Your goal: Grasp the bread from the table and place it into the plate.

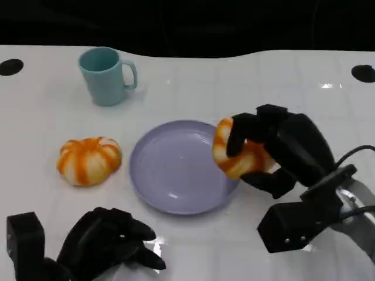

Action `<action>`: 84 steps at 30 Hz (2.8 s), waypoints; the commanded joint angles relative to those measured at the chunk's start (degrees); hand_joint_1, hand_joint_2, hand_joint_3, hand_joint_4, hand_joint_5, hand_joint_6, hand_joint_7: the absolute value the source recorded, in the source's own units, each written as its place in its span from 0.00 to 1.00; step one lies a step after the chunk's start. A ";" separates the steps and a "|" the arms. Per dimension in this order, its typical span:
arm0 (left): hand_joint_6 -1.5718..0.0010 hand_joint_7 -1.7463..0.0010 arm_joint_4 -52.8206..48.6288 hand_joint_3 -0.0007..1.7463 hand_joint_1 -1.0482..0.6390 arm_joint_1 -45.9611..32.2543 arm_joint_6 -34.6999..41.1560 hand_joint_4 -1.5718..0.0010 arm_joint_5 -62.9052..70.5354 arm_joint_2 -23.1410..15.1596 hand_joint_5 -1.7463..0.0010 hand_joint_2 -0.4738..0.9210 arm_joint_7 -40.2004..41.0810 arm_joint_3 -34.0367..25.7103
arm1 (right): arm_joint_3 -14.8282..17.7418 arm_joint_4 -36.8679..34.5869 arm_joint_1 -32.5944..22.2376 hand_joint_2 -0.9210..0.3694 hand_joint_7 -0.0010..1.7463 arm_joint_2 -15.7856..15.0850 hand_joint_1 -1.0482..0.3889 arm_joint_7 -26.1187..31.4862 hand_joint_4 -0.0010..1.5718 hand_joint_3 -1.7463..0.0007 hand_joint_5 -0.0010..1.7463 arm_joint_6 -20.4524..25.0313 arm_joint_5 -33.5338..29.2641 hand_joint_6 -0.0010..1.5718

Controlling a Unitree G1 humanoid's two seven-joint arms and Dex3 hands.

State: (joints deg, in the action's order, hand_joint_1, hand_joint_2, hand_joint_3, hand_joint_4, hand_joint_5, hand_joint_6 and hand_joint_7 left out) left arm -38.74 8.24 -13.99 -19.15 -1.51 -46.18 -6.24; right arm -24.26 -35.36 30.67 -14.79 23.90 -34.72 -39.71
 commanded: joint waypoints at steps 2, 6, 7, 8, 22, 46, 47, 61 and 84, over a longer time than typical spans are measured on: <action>0.00 0.98 0.40 0.01 0.00 -0.96 -0.96 0.00 0.82 -0.94 0.87 0.84 0.40 0.24 | -0.56 -1.75 3.14 0.53 0.92 2.18 0.65 -3.21 0.63 0.14 1.00 -0.71 0.76 0.52; 0.00 0.98 0.19 0.01 0.00 -0.89 -1.05 0.00 0.68 -0.98 0.87 0.84 0.20 0.37 | -1.04 -4.47 5.26 0.54 0.92 3.88 0.65 -4.12 0.62 0.15 1.00 -1.18 0.51 0.52; 0.00 0.98 0.13 0.00 0.00 -0.84 -0.95 0.00 0.56 -0.95 0.87 0.84 0.09 0.36 | -1.15 -5.24 5.69 0.53 0.92 4.26 0.65 -4.10 0.61 0.16 1.00 -1.37 0.49 0.52; 0.00 0.99 0.11 0.00 0.00 -0.79 -0.76 0.00 0.44 -0.93 0.87 0.84 0.00 0.36 | -1.47 -6.39 6.29 0.53 0.93 4.81 0.64 -3.88 0.61 0.16 1.00 -1.47 0.24 0.52; 0.00 0.99 -0.51 0.00 0.00 -0.51 -1.69 0.00 1.14 -0.97 0.88 0.85 0.47 0.64 | -2.95 -14.08 8.69 0.09 0.19 7.47 0.53 -8.91 0.43 0.80 0.60 -3.22 1.88 0.48; 0.00 0.96 -0.90 0.00 0.00 -0.39 -0.59 0.00 -0.01 -0.53 0.85 0.83 -0.26 -0.07 | -3.45 4.03 1.73 0.00 0.00 1.34 0.11 -19.49 0.02 0.73 0.35 3.54 0.03 0.12; 0.01 0.97 -0.77 0.00 0.00 -0.48 -0.71 0.00 -0.02 -0.59 0.85 0.83 -0.39 0.02 | -2.93 5.10 0.94 0.00 0.01 0.96 0.12 -19.52 0.04 0.73 0.37 3.10 0.77 0.14; 0.00 0.98 -1.22 0.00 0.00 0.04 -1.18 0.00 0.37 -0.70 0.86 0.83 0.03 0.16 | 5.89 11.96 -11.38 0.00 0.13 -0.62 0.29 -18.97 0.32 0.84 0.59 -6.24 14.67 0.41; 0.00 0.98 -0.90 0.00 0.00 0.48 -0.75 0.00 0.66 -0.72 0.87 0.84 0.57 0.46 | 16.29 35.85 -38.21 0.00 0.91 3.09 0.35 -40.41 0.43 0.87 1.00 19.46 55.38 0.39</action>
State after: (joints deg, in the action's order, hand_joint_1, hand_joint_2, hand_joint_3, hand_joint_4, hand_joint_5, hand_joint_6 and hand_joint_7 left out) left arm -39.73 8.64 -14.95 -18.95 -1.42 -46.12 -5.68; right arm -9.16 -2.54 -5.55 -12.17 -16.35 -19.61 13.60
